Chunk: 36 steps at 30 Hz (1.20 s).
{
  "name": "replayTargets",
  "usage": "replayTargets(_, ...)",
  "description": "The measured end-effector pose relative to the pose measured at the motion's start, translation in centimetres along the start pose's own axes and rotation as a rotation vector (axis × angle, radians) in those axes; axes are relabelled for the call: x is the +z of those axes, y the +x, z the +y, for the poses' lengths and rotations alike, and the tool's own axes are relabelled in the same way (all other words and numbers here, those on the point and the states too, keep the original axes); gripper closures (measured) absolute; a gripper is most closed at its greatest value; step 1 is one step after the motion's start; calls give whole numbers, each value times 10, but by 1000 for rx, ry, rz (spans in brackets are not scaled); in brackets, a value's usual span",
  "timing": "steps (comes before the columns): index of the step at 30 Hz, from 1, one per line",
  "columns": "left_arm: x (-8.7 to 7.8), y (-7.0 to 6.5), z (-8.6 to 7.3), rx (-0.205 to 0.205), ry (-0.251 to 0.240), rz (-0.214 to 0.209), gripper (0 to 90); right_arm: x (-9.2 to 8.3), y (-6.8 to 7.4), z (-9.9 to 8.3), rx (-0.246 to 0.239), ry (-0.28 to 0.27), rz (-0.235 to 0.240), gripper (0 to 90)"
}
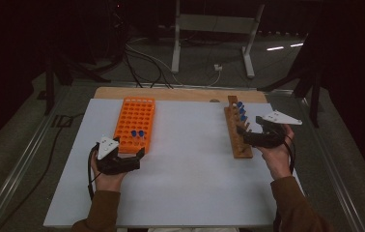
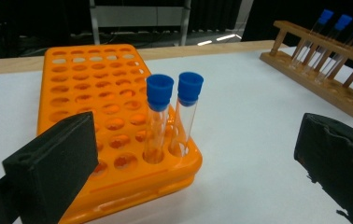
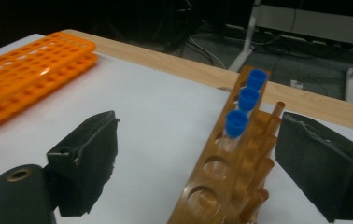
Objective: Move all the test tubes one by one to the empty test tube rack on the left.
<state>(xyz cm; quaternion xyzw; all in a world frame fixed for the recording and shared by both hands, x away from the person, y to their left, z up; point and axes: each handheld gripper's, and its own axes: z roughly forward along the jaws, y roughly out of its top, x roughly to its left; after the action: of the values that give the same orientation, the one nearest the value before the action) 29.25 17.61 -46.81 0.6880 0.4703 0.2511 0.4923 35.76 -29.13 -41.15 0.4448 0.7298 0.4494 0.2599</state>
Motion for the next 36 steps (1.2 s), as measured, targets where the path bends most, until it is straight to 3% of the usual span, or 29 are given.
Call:
replayTargets(6, 0, 1, -1, 3, 2, 10, 7, 18, -10, 2, 14, 34, -32, 223)
replayTargets(12, 0, 2, -3, -3, 14, 17, 7, 36, -20, 0, 34, 51, -39, 489)
replayTargets(17, 0, 4, -4, -15, 11, 13, 7, 51, -24, -7, 31, 96, -67, 624)
replayTargets(22, 0, 5, -5, -19, 19, 16, 7, 58, -27, -9, 46, 101, -75, 743)
replayTargets(36, 0, 4, -5, -22, 19, 13, 8, 70, -24, -7, 26, 131, -88, 753)
